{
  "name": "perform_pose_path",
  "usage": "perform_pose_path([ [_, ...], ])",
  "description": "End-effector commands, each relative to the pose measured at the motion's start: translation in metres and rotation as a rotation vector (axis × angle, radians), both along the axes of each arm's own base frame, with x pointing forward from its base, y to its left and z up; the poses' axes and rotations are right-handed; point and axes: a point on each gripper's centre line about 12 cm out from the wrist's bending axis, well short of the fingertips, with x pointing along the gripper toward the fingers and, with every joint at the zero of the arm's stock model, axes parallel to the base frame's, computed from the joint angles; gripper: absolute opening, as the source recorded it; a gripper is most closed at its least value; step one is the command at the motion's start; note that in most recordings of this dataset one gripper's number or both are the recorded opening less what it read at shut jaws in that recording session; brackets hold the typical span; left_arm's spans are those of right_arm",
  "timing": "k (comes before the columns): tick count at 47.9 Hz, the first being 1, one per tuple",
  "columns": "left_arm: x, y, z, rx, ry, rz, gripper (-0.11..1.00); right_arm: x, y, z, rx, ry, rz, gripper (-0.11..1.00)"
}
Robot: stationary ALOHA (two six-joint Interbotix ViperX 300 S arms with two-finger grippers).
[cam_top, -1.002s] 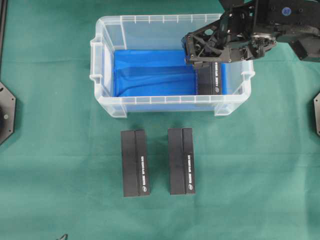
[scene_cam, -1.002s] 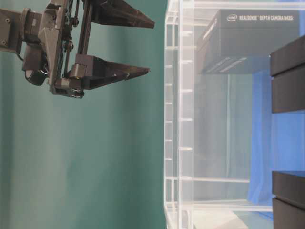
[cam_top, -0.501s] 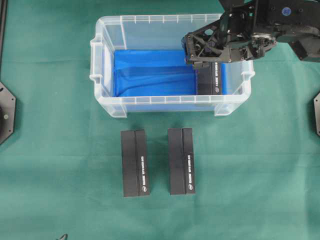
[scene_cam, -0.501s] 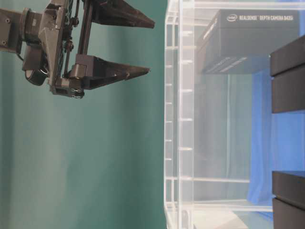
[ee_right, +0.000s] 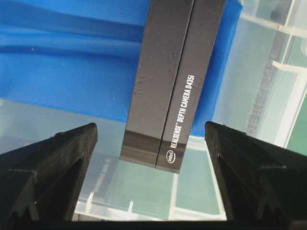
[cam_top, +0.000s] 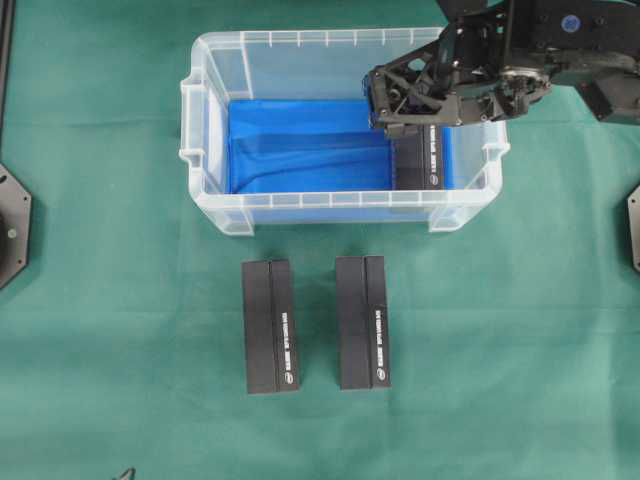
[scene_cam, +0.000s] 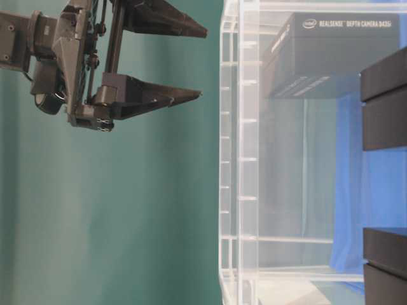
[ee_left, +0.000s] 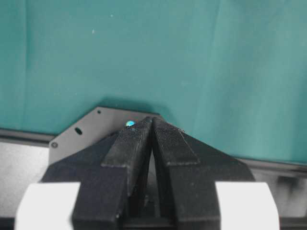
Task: Take the box out of the case with the right arm.
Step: 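Lower the open right gripper around the right box and close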
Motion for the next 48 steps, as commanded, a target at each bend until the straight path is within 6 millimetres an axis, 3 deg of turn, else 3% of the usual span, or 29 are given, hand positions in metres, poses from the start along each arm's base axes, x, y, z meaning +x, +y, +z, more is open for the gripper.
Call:
perform_pose_path([
  [1,0.002,0.001,0.002,0.003,-0.008,0.004,0.00,0.002,0.000,0.008,-0.005,-0.027,0.001,0.89],
  [21,0.002,0.001,0.002,0.002,-0.008,0.007,0.00,0.008,-0.007,-0.010,0.005,0.019,-0.016,0.89],
  [48,0.002,0.001,0.002,0.001,-0.006,0.010,0.00,0.010,-0.013,-0.051,0.038,0.071,-0.060,0.89],
])
